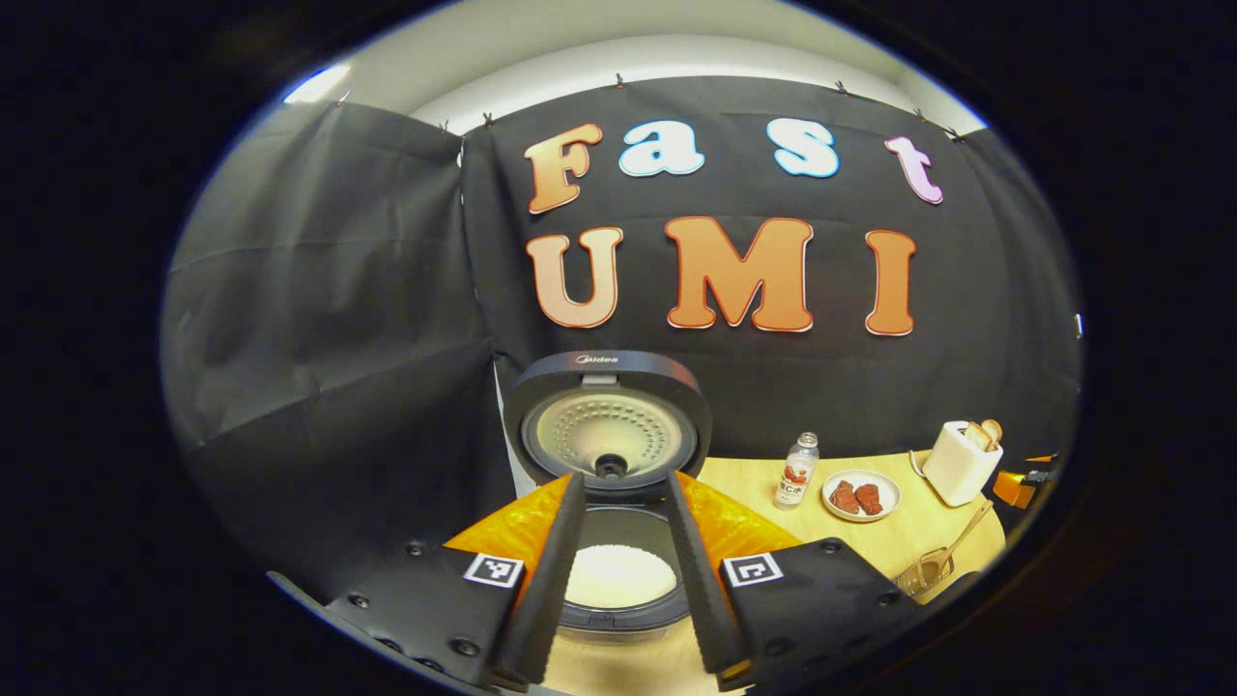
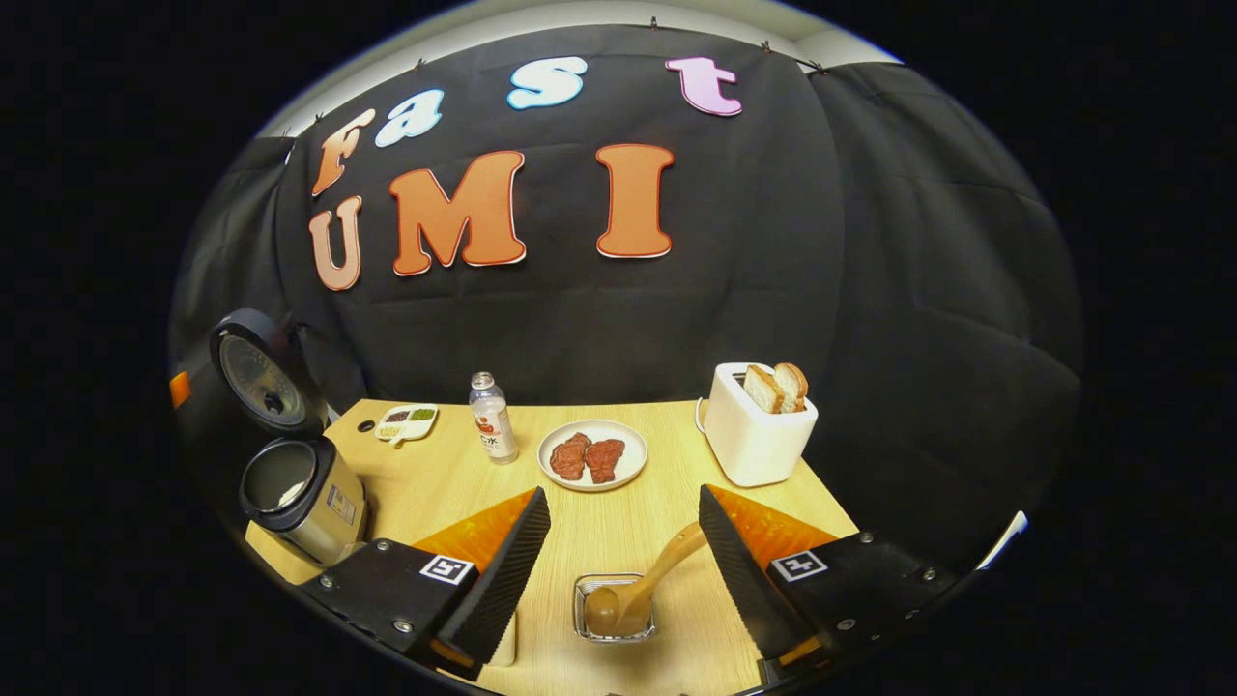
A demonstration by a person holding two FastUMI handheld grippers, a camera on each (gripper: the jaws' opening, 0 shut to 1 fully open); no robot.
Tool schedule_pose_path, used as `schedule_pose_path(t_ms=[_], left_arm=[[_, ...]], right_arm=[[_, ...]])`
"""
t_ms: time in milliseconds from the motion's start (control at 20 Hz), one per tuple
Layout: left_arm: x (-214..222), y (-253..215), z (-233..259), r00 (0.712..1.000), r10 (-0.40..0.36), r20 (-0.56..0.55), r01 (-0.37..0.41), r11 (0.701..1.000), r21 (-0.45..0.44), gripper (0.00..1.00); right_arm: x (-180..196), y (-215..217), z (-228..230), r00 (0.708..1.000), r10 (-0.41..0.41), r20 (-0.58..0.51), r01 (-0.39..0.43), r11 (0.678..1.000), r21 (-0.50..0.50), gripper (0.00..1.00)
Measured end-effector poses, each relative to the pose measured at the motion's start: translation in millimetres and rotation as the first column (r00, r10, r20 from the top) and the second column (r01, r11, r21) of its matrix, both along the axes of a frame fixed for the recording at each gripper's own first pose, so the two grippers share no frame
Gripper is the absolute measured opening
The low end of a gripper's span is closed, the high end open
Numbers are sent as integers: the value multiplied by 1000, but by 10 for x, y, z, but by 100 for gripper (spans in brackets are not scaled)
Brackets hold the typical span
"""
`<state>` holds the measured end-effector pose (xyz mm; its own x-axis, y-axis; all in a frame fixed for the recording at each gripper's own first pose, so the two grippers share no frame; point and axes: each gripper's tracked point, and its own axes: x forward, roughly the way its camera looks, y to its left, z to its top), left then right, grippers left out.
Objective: Close the left gripper, press the button to open the rice cooker; take a wooden spoon from the chopstick holder with the right hand, scoop a spoonful of rice and pour it into the rice cooker, then put the wooden spoon back into the chopstick holder.
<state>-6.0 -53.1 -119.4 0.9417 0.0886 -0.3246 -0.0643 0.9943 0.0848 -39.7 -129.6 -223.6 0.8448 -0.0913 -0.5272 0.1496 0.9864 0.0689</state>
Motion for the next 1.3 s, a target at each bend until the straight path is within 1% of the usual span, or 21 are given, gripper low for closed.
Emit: schedule_pose_path(t_ms=[100, 200, 250, 350, 450, 500, 550, 600, 800, 950, 1100, 1150, 1200, 1250, 1300], left_arm=[[-61, -130, -11, 1000, -10, -6, 10, 1000, 5, 62], [-132, -259, -42, 1000, -16, -11, 16, 1000, 3, 63], [-173, -306, -23, 1000, -17, -6, 17, 1000, 6, 72], [-221, -366, 12, 1000, -11, 7, 11, 1000, 18, 85], [-300, -382, -11, 1000, 1, 10, -2, 999, 48, 98], [-336, -402, -26, 1000, 8, 7, -8, 998, 60, 100], [-364, -416, -41, 1000, 10, 2, -10, 998, 64, 100], [-389, -436, -63, 1000, 14, -2, -14, 998, 65, 98], [-451, -491, -84, 1000, 29, -10, -28, 997, 72, 98], [-502, -505, -103, 999, 41, -17, -39, 996, 86, 98], [-535, -510, -149, 998, 53, -30, -50, 994, 95, 98], [-551, -514, -152, 998, 58, -34, -55, 994, 97, 98], [-567, -504, -158, 997, 64, -35, -60, 993, 98, 98], [-579, -502, -163, 997, 68, -38, -64, 993, 96, 98], [-595, -504, -185, 997, 72, -39, -68, 993, 95, 98]], right_arm=[[-7, -27, -107, 1000, 7, -21, -7, 1000, 8, 96], [-15, -69, -207, 999, 13, -42, -13, 1000, 15, 96], [-20, -84, -251, 999, 18, -51, -17, 1000, 24, 96], [-17, -116, -333, 997, 25, -68, -22, 999, 40, 96], [0, -132, -417, 996, 32, -84, -28, 998, 53, 96], [5, -150, -464, 995, 32, -94, -26, 998, 59, 96], [10, -165, -512, 994, 34, -105, -27, 997, 70, 96], [10, -175, -558, 993, 34, -114, -24, 996, 81, 96], [-36, -199, -800, 986, 34, -163, -17, 995, 101, 96], [-64, -281, -1012, 979, 20, -201, 4, 993, 116, 96], [-43, -257, -1283, 966, 22, -258, 23, 986, 168, 95], [-22, -250, -1385, 960, 15, -280, 41, 980, 193, 93], [0, -263, -1480, 952, -9, -307, 82, 970, 227, 91], [36, -233, -1539, 949, -17, -316, 110, 954, 277, 84], [69, -190, -1574, 943, -21, -331, 134, 937, 321, 80]])
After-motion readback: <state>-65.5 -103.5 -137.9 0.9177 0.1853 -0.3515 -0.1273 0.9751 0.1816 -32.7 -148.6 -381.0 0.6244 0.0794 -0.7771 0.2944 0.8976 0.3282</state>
